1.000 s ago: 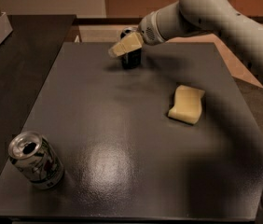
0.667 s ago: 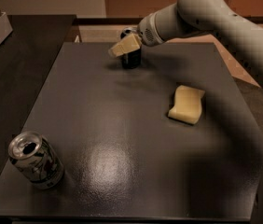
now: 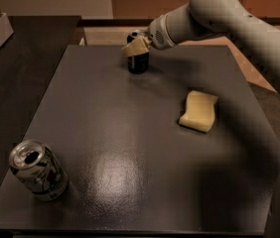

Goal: Knock pepsi can over

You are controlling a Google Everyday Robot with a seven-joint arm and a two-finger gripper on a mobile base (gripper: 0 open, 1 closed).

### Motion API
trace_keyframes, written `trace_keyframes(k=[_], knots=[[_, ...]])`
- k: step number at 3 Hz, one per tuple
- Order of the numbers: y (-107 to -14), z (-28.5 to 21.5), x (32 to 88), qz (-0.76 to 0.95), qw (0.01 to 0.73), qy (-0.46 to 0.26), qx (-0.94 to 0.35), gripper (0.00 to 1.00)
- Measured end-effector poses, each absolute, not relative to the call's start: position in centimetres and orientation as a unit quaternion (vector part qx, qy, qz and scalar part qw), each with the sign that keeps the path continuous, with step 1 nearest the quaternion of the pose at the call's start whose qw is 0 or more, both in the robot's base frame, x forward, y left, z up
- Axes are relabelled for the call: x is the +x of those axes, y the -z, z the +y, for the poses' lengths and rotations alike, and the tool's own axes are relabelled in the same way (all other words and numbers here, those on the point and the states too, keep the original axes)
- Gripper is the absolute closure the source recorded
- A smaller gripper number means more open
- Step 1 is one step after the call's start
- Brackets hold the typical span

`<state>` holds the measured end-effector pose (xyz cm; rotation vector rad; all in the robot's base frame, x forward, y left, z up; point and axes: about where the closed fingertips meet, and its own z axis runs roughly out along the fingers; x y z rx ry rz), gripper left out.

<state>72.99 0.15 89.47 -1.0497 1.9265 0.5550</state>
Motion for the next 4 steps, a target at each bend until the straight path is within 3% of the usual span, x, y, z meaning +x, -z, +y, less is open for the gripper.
trace_keyframes(k=[1,2,4], knots=[[-90.5,-0.3,72.4,0.765,0.424,-0.218,-0.432,0.88],[-92.6,-0.7,71.6,0.752,0.415,-0.208,-0.467,1.00],[-95.1,-1.4,66.9,0.728,0.344,-0.158,-0.572,1.00]])
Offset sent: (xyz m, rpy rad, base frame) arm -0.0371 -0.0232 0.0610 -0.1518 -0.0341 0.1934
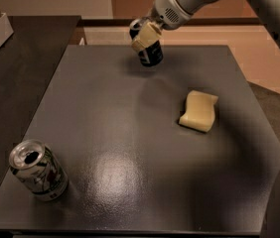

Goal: Knock pepsi can over

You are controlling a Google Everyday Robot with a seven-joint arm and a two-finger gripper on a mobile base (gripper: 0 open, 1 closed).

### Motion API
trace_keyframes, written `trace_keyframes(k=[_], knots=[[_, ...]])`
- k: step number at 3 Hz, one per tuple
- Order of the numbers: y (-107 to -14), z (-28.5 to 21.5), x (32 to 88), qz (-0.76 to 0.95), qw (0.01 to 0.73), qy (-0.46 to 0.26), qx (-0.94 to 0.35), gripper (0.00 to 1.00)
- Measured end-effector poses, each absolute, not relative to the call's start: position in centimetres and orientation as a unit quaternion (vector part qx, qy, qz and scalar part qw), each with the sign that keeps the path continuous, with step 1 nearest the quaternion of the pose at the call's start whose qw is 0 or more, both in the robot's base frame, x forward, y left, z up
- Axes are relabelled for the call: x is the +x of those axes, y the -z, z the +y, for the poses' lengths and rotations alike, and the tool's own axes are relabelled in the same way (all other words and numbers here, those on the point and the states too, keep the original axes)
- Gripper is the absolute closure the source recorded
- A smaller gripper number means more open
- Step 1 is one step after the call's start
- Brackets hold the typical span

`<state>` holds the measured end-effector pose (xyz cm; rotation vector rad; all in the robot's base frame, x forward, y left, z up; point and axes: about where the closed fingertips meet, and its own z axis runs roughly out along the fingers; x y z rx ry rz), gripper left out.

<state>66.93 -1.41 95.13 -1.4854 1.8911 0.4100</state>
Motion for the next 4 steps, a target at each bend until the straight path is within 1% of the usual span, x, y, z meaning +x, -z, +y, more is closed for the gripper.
trace_keyframes(k=[1,3,4], knots=[[-94.9,-1.2,64.3,0.711,0.301,-0.127,-0.623,1.00],[-92.5,0.0,61.5,0.676,0.214,-0.088,-0.700,1.00],[-91.2,0.8,60.6,0.656,0.175,-0.066,-0.731,0.81]])
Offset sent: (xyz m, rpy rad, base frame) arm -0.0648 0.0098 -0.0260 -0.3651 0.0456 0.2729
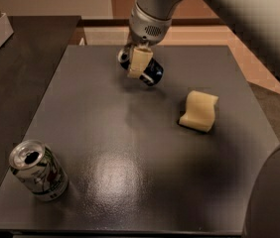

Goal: Knock pepsi can over

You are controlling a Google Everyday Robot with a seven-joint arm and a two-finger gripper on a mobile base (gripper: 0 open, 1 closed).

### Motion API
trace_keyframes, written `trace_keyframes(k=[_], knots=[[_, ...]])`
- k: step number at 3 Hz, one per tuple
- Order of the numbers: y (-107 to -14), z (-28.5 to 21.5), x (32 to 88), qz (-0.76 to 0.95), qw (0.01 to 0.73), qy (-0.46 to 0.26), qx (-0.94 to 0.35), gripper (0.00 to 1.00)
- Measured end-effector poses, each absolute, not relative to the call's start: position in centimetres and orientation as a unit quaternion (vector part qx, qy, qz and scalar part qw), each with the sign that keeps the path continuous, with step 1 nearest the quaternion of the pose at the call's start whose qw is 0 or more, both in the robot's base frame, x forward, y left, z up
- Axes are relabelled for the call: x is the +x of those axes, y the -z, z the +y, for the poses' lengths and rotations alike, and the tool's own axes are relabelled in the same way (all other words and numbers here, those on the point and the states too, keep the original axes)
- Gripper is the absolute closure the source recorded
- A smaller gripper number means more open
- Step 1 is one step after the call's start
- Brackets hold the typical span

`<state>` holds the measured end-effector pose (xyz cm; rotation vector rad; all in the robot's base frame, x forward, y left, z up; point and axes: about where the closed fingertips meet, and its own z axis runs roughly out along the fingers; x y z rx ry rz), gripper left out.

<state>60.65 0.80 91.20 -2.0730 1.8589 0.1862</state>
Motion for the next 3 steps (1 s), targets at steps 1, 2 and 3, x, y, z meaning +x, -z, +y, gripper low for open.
trace_keyframes(k=[1,2,3], knots=[[-90.2,1.1,60.2,0.644,0.144,-0.047,-0.750,0.59],[-89.2,1.3,59.8,0.635,0.119,-0.034,-0.763,0.36],[-88.3,1.5,59.5,0.628,0.101,-0.027,-0.771,0.13]])
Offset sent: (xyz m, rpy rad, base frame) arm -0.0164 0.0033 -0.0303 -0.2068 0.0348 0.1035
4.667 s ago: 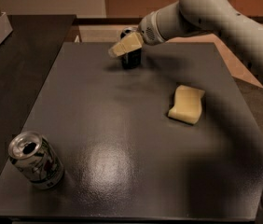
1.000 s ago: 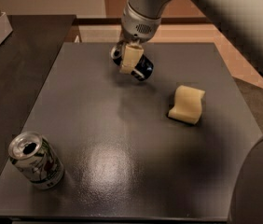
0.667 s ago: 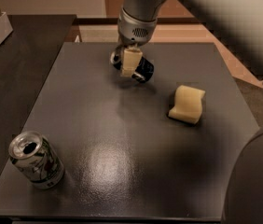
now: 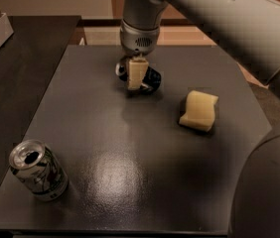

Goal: Knock pepsi can over

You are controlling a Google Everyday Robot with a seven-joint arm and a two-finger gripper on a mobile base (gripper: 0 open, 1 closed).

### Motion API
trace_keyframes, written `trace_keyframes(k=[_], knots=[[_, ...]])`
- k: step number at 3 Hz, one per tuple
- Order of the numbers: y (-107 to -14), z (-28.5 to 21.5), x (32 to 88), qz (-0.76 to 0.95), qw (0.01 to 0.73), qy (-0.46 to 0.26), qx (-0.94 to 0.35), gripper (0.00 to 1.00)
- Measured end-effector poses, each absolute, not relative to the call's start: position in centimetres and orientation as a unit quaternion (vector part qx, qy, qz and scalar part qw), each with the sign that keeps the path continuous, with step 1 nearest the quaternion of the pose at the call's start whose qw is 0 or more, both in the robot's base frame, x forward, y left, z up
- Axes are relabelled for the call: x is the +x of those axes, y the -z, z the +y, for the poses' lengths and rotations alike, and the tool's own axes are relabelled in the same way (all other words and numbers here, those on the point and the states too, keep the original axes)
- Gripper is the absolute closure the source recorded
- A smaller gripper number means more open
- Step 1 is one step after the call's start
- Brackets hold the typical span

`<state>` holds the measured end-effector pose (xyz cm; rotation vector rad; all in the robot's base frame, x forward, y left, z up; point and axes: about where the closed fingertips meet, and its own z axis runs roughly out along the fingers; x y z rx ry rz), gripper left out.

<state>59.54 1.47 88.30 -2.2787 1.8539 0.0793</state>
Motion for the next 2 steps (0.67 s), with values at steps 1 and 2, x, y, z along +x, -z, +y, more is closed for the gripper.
trace_keyframes(k=[1,2], knots=[[-86.87,1.86,58.97,0.614,0.075,-0.022,-0.785,0.00],[-86.87,1.86,58.97,0.614,0.075,-0.022,-0.785,0.00]])
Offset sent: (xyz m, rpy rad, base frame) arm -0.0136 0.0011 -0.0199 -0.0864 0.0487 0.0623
